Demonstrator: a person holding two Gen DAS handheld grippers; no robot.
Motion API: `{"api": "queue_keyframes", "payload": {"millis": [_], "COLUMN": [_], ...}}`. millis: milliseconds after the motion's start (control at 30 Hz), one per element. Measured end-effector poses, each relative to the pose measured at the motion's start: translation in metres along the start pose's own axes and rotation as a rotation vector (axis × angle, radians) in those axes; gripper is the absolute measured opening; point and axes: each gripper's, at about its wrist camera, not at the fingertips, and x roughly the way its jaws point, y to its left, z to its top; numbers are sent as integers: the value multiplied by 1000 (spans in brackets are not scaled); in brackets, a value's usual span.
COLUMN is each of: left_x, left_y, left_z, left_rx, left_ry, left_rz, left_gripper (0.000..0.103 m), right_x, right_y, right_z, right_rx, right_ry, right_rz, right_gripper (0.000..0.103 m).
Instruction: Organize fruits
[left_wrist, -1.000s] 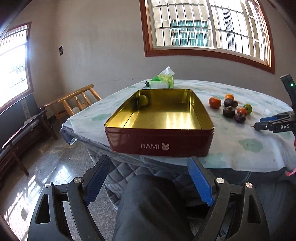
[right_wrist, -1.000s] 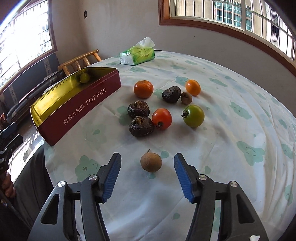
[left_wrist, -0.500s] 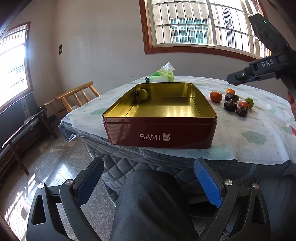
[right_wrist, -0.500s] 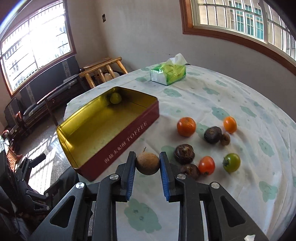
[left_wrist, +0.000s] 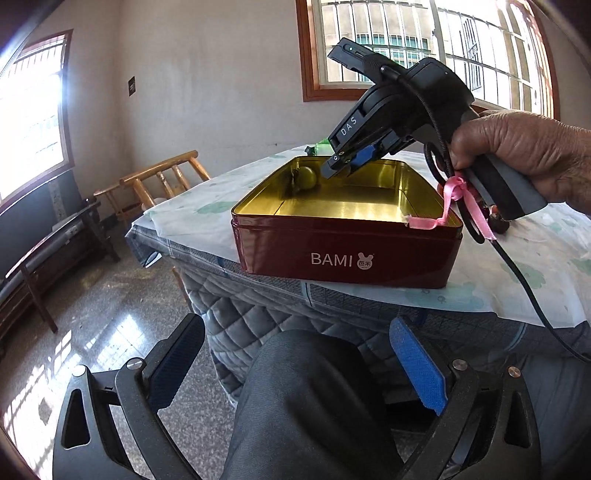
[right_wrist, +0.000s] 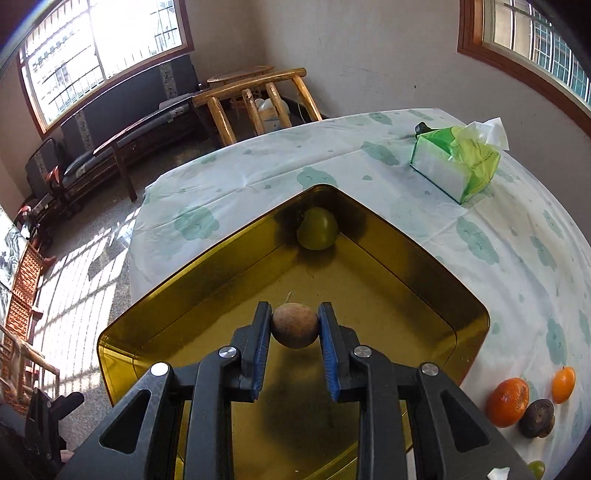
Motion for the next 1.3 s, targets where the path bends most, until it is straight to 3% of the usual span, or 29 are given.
{"api": "queue_keyframes", "payload": {"millis": [133,200,300,500,600,733,833,1067,1167,1300], "left_x": [2,2,2,3,3,4,4,7,7,1], "left_y": [7,8,6,3,0,-8,-12,-9,-11,-15], "left_z": [0,0,-1,-1,0,1,0,0,-1,1], "left_rx": [-33,-41,-37,-24,-20,6,34,28,41,67], "left_ry": [9,14,19,24,25,27,27,42,43,31], "left_rz": [-1,2,8,19,18,25,36,42,46,37], "left_gripper": [100,100,100,103,103,103,103,103,103,103], "right_x": [2,-13,-38,-102,-113,-109,-104,-82,-82,-101], "right_y": [-5,-11,-18,-32,-57,-95,-112,-117,-116,-117], "right_z": [9,8,-9,-108,-162,-205,-204,-181,-181,-200], "right_rx": [42,85,120,185,280,435,491,458,440,416], "right_ry": [-44,-124,-192,-294,-242,-175,-182,-163,-161,-163], "right_rz": [7,28,32,-44,-144,-186,-184,-205,-203,-212], "right_gripper": [27,48,51,51,51,47,47,47,36,35]}}
